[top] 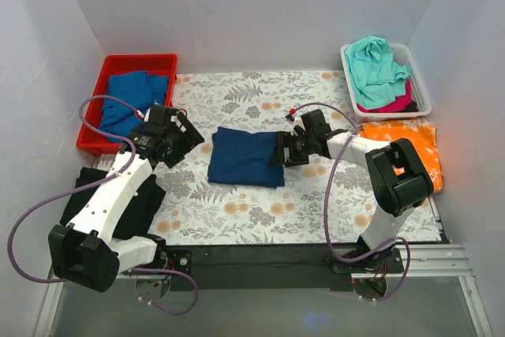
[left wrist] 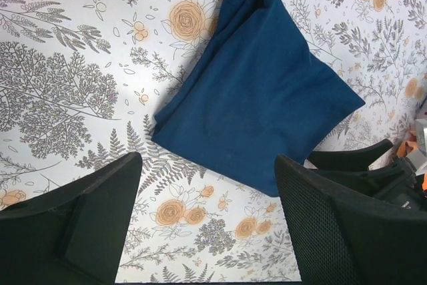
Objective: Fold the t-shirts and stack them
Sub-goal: Smooth out wrinkles on the folded tshirt, then put the neatly folded tshirt into the corner of the board with the left arm
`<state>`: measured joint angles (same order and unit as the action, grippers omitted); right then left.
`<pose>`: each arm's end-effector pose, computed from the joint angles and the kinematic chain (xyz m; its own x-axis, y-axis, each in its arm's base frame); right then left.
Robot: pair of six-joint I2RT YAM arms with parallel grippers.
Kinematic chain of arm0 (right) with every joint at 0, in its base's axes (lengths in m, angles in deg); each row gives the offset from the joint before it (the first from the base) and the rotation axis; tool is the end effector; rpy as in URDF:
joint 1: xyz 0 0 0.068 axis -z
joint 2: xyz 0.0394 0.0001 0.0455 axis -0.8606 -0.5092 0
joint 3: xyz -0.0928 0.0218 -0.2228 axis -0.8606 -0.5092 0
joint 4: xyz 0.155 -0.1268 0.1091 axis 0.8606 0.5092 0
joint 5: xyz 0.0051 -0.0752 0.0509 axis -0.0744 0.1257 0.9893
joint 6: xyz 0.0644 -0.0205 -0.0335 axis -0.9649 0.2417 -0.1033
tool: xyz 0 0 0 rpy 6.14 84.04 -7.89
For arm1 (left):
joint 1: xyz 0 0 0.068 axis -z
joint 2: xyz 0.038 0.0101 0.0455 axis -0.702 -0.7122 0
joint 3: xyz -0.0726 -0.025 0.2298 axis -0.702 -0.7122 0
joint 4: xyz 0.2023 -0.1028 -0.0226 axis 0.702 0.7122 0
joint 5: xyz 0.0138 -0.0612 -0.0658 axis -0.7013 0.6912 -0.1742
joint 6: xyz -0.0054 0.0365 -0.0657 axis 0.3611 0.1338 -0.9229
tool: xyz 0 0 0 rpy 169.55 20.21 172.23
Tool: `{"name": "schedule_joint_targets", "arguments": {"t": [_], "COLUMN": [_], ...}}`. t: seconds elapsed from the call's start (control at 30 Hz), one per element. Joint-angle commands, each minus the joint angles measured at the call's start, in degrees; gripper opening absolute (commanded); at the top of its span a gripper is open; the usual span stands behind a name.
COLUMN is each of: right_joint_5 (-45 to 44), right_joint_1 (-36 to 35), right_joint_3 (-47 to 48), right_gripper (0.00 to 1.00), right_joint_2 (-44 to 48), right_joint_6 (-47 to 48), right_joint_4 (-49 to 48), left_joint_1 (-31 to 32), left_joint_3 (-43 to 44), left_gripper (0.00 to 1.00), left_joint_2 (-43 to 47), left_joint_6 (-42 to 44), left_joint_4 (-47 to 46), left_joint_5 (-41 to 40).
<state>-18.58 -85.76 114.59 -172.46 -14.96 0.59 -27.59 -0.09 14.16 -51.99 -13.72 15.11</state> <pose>0.2855 0.1733 0.1414 -0.8792 -0.0686 -0.4716 -0.3556 0.7532 0.5534 0.2218 -0.0616 0.2502 -0.2518 -0.9640 -0.0852 -0.7506 0.2501 -0.6116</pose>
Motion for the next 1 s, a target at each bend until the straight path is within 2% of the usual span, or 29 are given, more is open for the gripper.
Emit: {"name": "schedule_joint_targets", "arguments": {"t": [0.0,0.27,0.43,0.57,0.77,0.97], "right_joint_5": [1.42,-0.68,-3.05,-3.76,-3.85,-3.41], "right_joint_1": [0.18,0.53,1.06,1.32,1.94,2.55], "right_joint_3": [0.35,1.31,1.93,2.10,2.46,2.46], "right_gripper": [0.86,0.85,0.85,0.86,0.85,0.85], "right_joint_2": [-1.59,-1.24,0.95,2.54,4.03,4.56], "right_joint_6": [-0.76,-0.94,-0.06,0.29,0.91,1.00], "right_joint_4": [-3.40,-3.32,-1.30,-0.24,0.72,1.43], "left_joint_1": [-0.91,-1.96,-3.63,-5.65,-6.36,-8.82], "left_joint_3": [1.88,-1.18,-7.32,-9.27,-9.80,-10.24], "left_gripper": [0.79,0.80,0.80,0.78,0.77,0.77], "left_joint_2": [2.16,-0.03,-1.61,-8.99,-17.43,-24.90], "left_joint_6": [0.79,3.51,5.80,6.77,11.06,11.87], "left_joint_4": [0.91,-3.74,-13.76,-18.86,-26.86,-34.86], "left_joint_5": [0.64,6.43,13.27,20.40,22.96,30.33]}}
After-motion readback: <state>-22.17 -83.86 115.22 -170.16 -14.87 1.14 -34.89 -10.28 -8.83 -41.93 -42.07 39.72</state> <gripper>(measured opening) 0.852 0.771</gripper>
